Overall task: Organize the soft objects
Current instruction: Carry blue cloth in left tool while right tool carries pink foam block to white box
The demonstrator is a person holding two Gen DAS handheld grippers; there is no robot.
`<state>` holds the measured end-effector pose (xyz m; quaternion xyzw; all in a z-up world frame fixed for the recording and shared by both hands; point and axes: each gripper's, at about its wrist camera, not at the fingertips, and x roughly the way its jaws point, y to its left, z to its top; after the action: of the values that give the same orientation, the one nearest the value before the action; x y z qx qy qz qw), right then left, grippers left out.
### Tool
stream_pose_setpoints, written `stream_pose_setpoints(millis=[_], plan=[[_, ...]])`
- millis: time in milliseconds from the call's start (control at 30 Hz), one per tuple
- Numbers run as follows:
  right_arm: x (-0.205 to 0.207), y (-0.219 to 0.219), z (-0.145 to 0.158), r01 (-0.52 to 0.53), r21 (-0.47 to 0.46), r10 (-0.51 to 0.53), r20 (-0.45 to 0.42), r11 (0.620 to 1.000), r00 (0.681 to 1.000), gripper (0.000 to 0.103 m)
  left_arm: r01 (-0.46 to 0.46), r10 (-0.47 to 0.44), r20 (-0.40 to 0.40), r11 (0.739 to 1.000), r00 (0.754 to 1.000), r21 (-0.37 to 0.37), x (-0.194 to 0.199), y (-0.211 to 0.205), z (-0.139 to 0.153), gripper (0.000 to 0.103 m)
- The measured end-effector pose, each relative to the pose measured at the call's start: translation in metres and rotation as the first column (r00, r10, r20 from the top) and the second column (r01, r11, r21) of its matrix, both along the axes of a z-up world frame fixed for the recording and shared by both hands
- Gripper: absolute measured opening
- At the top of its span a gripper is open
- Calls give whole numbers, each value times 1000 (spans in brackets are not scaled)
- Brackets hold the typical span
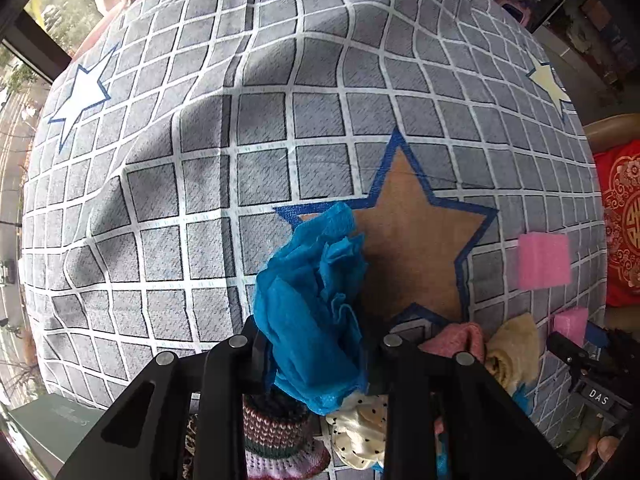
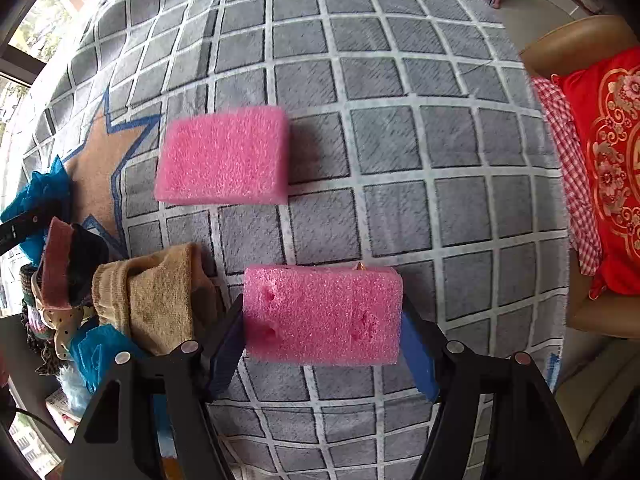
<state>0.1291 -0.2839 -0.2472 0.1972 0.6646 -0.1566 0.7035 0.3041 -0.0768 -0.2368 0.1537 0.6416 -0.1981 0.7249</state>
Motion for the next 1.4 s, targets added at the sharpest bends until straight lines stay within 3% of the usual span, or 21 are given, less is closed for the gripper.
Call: stream_pose_setpoints(millis=[367, 567, 800, 1133, 1400], plan=[[-34, -5, 58, 67, 97, -78, 112, 993, 991, 71, 109, -106, 64, 993, 992, -47, -43, -23, 76, 32], [-45, -1, 74, 60, 108, -76, 146, 992, 986, 71, 211, -203, 94, 974, 975, -82, -90, -25, 121, 32], [-80, -16, 88, 87, 147, -111, 166, 985, 980, 71, 297, -286, 113, 950, 951, -99, -143, -46, 149, 32], [-126, -8, 105, 50, 150, -76, 176, 987, 981, 71, 378, -369, 103, 922, 924, -88, -232, -60, 158, 32], [-165, 3, 107, 7, 150, -34, 177, 989, 984, 71, 413, -411, 47, 906, 911, -93, -298, -56, 149, 32]])
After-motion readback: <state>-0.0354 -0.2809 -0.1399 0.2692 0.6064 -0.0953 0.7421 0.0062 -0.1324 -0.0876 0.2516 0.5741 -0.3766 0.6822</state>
